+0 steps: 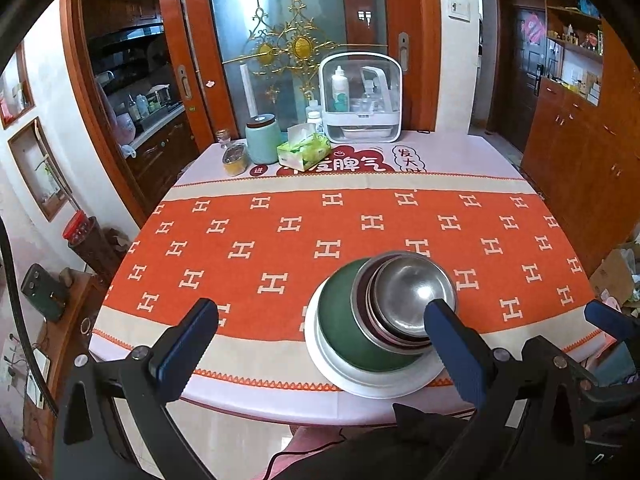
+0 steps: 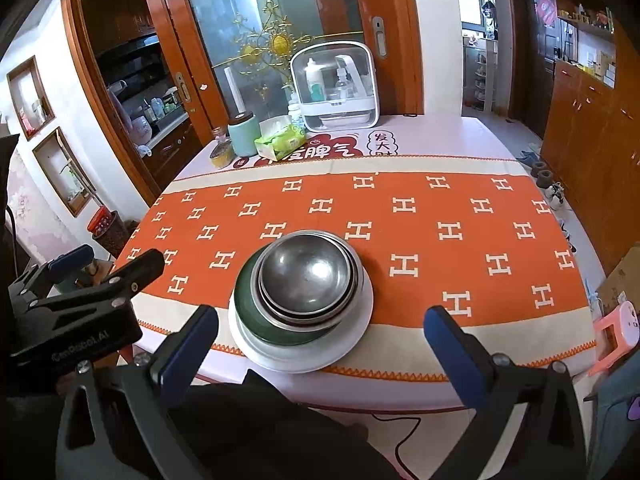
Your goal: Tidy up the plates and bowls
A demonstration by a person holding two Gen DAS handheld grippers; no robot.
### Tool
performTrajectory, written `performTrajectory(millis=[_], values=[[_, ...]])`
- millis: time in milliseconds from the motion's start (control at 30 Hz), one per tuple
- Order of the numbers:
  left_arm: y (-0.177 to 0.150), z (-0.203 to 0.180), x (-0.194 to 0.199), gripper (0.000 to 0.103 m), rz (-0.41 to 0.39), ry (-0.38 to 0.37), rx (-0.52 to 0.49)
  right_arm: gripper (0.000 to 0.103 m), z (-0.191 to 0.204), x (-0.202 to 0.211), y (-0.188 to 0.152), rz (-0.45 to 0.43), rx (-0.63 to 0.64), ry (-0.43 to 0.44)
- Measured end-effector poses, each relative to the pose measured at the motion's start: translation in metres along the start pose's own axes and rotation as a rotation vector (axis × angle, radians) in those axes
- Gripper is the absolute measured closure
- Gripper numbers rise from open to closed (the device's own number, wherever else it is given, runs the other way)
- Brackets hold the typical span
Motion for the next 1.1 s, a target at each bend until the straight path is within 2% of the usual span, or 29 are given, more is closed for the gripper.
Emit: performTrajectory(millis=[1100], values=[[-0.005, -0.008, -0.009, 0.001, 0.045, -0.010, 0.028, 0.000, -0.010, -0.008, -0.006, 0.039, -0.028, 0.012]])
Point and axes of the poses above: each gripper's, at about its wrist camera, not at the fingertips, and x roughly against the way its jaws point, z to its left, y to its top, the point moved 7 cm from there along -x, roughly the way its jaws point, and after that the axes turned 9 degrees about -z, right-handed, at the moved point
